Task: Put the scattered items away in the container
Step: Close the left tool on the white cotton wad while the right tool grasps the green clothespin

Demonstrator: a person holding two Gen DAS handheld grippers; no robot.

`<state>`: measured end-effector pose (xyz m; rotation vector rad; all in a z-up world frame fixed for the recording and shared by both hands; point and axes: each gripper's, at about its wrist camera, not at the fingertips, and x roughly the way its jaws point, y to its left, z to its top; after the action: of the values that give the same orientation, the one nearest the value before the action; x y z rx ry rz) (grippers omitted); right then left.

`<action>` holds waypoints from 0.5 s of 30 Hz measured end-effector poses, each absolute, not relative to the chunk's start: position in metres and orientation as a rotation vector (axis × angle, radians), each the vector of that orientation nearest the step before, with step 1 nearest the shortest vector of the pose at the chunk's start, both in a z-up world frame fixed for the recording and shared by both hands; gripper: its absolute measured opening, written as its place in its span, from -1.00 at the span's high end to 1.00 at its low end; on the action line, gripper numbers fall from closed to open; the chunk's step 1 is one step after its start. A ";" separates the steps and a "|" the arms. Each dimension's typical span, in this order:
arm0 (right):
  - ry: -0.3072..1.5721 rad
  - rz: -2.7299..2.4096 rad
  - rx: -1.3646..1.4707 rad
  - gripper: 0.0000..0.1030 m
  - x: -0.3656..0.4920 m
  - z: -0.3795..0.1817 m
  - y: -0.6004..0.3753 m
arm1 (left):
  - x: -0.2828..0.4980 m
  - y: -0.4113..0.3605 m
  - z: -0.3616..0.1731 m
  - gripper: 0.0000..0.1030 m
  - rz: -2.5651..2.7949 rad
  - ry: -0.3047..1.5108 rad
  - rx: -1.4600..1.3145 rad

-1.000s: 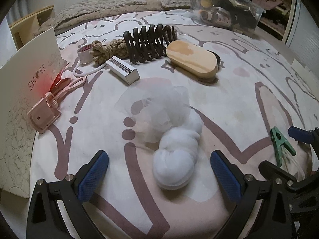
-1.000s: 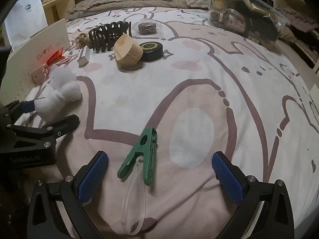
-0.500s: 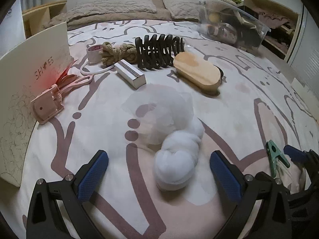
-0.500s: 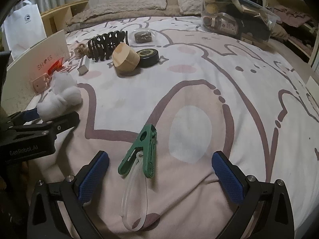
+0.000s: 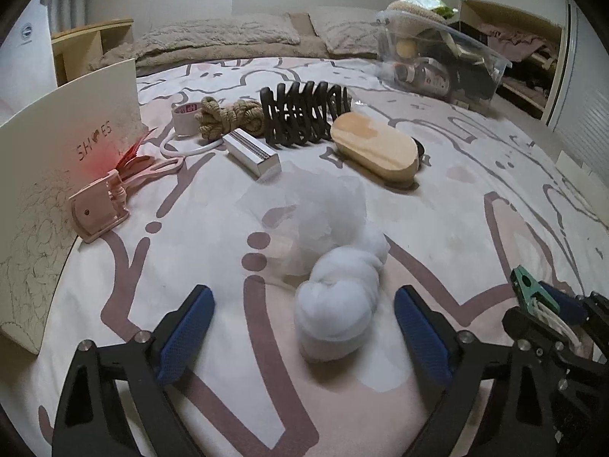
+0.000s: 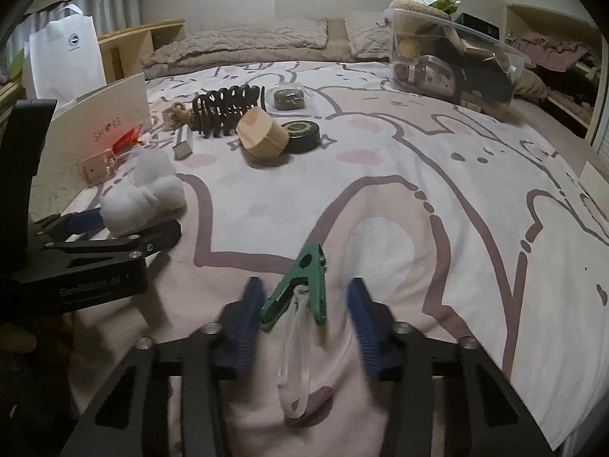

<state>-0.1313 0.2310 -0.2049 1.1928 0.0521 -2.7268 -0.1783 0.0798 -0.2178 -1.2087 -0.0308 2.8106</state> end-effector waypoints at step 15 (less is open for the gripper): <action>-0.039 -2.715 1.167 0.30 -0.128 -0.208 0.239 | -0.166 0.092 -0.217 0.41 2.834 0.067 -1.051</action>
<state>-0.1284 0.2387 -0.2084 1.1667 -0.0392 -2.7145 -0.1655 0.0915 -0.2167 -1.0509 0.0665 2.8342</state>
